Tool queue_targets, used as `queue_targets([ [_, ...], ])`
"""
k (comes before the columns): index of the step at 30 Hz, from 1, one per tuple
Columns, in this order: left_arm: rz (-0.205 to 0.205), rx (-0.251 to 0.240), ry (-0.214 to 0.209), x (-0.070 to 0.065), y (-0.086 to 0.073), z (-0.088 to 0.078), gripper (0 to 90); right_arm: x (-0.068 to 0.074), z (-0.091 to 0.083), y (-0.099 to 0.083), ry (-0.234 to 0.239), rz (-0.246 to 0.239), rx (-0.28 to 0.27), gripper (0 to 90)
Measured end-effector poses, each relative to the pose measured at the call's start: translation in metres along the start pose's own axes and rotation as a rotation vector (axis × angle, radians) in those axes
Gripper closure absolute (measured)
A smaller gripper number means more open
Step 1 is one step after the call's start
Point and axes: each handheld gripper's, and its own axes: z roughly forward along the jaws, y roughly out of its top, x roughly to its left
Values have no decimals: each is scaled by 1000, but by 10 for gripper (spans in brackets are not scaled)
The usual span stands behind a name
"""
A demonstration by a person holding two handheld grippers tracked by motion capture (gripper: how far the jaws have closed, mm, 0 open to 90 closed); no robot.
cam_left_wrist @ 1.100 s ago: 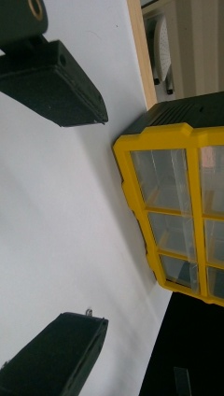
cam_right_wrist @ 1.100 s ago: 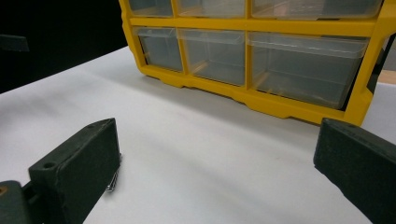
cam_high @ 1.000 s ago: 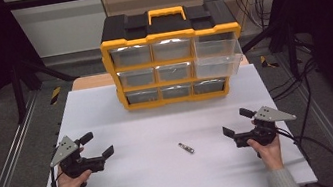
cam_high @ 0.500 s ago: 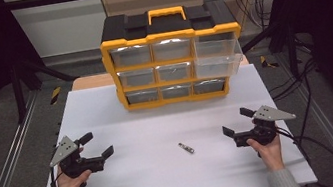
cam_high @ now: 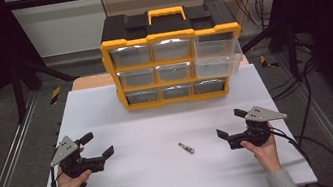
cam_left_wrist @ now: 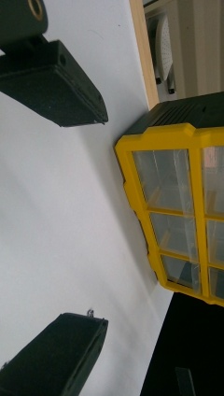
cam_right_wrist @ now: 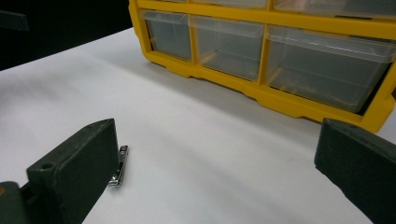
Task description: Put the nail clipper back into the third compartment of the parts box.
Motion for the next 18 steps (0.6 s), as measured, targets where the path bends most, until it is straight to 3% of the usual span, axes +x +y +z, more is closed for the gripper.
queue_targets([
  [18, 6, 7, 5, 0, -1, 1, 26, 16, 15, 7, 16, -22, 68, 5],
])
